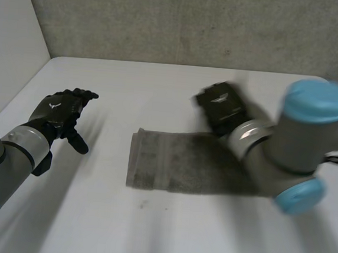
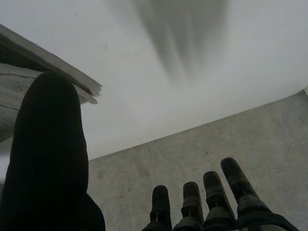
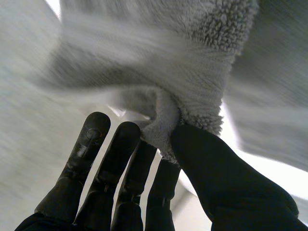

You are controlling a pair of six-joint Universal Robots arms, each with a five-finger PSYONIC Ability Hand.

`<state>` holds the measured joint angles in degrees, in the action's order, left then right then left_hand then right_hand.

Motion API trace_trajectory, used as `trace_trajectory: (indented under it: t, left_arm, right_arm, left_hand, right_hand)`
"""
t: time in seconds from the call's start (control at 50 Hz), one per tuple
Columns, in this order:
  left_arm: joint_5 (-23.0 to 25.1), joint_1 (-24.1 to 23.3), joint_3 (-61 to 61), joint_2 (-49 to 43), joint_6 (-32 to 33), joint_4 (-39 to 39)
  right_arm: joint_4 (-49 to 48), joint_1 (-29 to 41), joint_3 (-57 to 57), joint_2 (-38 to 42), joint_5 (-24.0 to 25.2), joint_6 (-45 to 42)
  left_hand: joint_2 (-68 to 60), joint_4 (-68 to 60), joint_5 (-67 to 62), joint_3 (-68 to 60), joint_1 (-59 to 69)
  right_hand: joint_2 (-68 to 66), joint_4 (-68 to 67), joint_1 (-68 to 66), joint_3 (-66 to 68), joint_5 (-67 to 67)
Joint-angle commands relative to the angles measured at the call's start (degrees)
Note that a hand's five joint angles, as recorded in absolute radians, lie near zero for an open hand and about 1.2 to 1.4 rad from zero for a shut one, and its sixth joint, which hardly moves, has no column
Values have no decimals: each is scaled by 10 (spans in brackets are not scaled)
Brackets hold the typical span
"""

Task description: Fold the towel.

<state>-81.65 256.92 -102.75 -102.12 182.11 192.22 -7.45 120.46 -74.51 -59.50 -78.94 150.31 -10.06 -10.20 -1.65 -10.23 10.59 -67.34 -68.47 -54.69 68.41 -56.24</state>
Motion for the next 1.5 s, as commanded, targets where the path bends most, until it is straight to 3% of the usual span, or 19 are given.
trace_trajectory:
  t: [0.02,0.14,0.16,0.18,0.2,0.44,0.72,0.8,0.84,0.86,0.9,0.96,1.08,1.18,1.28,1.38,1.46,1.48,1.5]
  left_arm:
    - [2,-4,0,1,0,3]
    - [3,-8,11,-7,0,6]
    - [3,-8,11,-7,0,6]
    - [3,-12,16,-7,0,10]
    - [3,-12,16,-7,0,10]
    - [-10,-113,130,-87,-4,47]
    - [-63,-202,219,-248,10,45]
    - [-78,-204,216,-264,26,41]
    - [-99,-213,210,-265,49,39]
    - [-99,-213,210,-265,49,39]
    - [-112,-219,204,-261,60,38]
    - [-138,-229,182,-257,69,35]
    - [-179,-249,131,-188,66,22]
    - [-214,-242,111,-114,65,21]
    - [-250,-208,85,-41,67,19]
    - [-260,-112,56,45,68,22]
    - [-253,-95,55,53,69,24]
    - [-243,-94,59,54,69,24]
    - [-243,-94,59,54,69,24]
  right_arm:
    - [-13,128,17,95,0,-4]
    - [-9,152,19,126,0,2]
    - [-10,150,17,120,-3,6]
    - [-10,150,17,120,-3,6]
    - [-10,147,13,109,-6,15]
    - [7,11,-112,-74,-5,154]
    - [-25,-148,-304,-108,20,85]
    - [-53,-165,-320,-89,35,65]
    - [-70,-167,-314,-56,30,50]
    - [-70,-167,-314,-55,30,50]
    - [-78,-169,-297,-47,23,36]
    - [-78,-170,-285,-48,16,31]
    - [-77,-141,-205,-68,-11,7]
    - [-64,2,-107,-53,-14,-1]
    - [-14,128,7,37,-4,-28]
    - [34,173,45,105,6,-68]
    - [43,189,52,130,12,-81]
    - [45,190,50,129,0,-80]
    - [45,190,50,129,0,-80]
  left_hand:
    - [-7,-5,9,-5,1]
    - [-7,-5,9,-5,1]
    - [-7,-5,9,-5,1]
    - [-7,-5,9,-5,1]
    - [-7,-5,9,-5,1]
    - [-20,-19,-4,-18,15]
    - [-27,-25,-11,-25,21]
    - [-27,-25,-11,-25,21]
    - [-27,-25,-11,-25,21]
    - [-27,-25,-11,-25,21]
    - [-25,-24,-9,-23,20]
    - [-23,-22,-7,-22,18]
    - [-17,-15,-1,-15,11]
    - [-17,-15,-1,-15,11]
    - [-17,-15,-1,-15,11]
    - [-17,-15,-1,-15,11]
    - [-22,-20,-6,-20,16]
    - [-23,-22,-7,-22,18]
    - [-23,-22,-7,-22,18]
  right_hand:
    - [-127,-115,-253,116,-138]
    - [-80,-69,-207,69,-91]
    - [230,241,103,-240,219]
    - [233,244,106,-243,222]
    - [573,585,447,-584,562]
    - [573,585,447,-584,562]
    - [573,585,447,-584,562]
    - [430,441,303,-440,419]
    - [202,213,76,-213,191]
    - [201,212,74,-212,190]
    - [-125,-114,-252,114,-136]
    - [-127,-115,-253,116,-138]
    - [-127,-115,-253,116,-138]
    - [-127,-115,-253,116,-138]
    - [-127,-115,-253,116,-138]
    - [-127,-115,-253,116,-138]
    - [-127,-115,-253,116,-138]
    - [69,81,-57,-80,58]
    - [71,83,-55,-82,60]
